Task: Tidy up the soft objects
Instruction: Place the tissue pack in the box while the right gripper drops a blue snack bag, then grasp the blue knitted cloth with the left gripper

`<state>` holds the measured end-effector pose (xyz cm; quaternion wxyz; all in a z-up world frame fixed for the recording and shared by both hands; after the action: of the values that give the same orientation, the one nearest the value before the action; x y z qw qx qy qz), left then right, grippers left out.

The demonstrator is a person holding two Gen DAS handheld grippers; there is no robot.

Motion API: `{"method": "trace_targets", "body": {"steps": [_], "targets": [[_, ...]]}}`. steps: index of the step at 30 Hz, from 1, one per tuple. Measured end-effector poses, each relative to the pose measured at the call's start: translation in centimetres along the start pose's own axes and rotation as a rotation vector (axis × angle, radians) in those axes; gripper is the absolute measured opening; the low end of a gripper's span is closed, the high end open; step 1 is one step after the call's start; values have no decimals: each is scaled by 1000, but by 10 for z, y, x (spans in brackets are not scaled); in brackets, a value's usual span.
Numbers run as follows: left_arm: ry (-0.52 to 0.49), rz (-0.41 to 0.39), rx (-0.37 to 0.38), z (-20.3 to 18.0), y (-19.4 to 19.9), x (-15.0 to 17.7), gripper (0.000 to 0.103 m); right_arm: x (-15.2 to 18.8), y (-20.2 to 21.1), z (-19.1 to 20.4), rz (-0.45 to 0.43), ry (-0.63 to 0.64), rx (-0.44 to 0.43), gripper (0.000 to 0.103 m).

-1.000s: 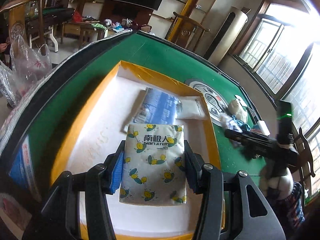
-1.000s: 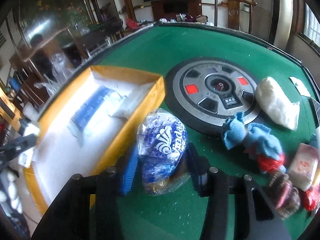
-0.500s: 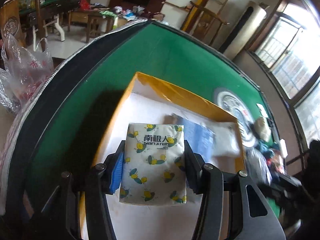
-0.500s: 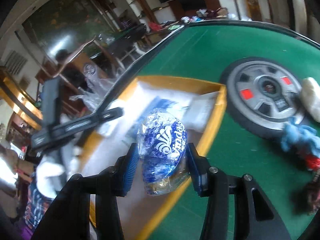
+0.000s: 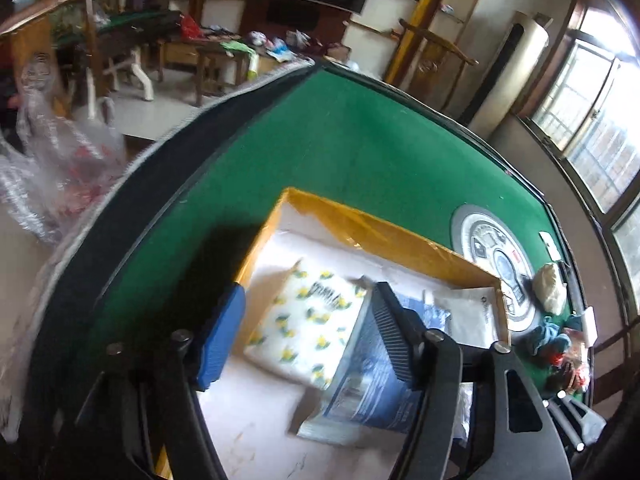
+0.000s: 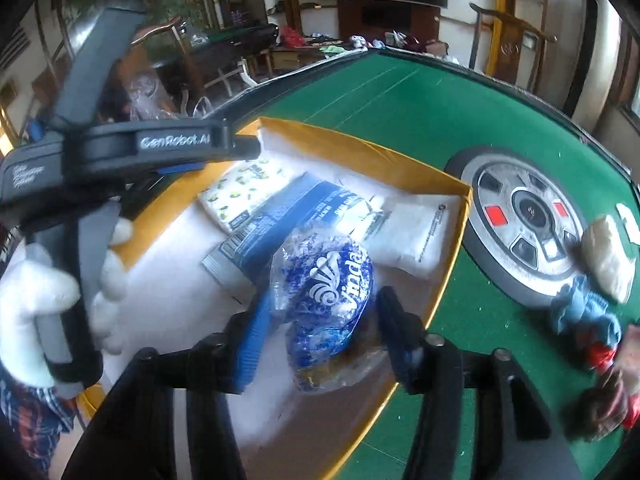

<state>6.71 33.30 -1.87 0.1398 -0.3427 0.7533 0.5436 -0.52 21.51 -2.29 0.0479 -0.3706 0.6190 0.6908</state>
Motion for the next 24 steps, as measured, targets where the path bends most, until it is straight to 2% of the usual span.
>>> {"method": "trace_targets", "body": {"steps": [8, 11, 14, 16, 17, 19, 21, 24], "targets": [[53, -48, 4, 7, 23, 33, 66, 3, 29, -9, -67, -35, -8, 57], [62, -83, -23, 11, 33, 36, 66, 6, 40, -14, -108, -46, 13, 57], [46, -118, -84, 6, 48, 34, 66, 11, 57, -26, -160, -56, 27, 58], [12, -151, -138, -3, 63, 35, 67, 16, 67, -35, -189, -61, 37, 64], [-11, -167, -166, -9, 70, 37, 75, 20, 73, -40, -202, -66, 41, 65], [-59, -206, -226, -25, 86, 40, 84, 27, 81, -55, -220, -82, 55, 65], [-105, -245, -209, -48, 100, 44, 84, 35, 89, -80, -226, -121, 80, 65], [-146, -230, -127, -82, 106, 52, 84, 49, 98, -133, -230, -208, 130, 65]]}}
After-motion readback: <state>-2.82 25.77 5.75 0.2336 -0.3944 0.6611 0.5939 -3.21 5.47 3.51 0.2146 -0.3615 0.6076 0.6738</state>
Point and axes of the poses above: each gripper's, at about its wrist camera, not at the fingertips, and y roughly against the way its jaws point, z to its left, x to its underside, the point moved 8 cm from there along -y, roughly the way its jaws point, and after that the axes turned 8 degrees about x, right-handed, at the moved point
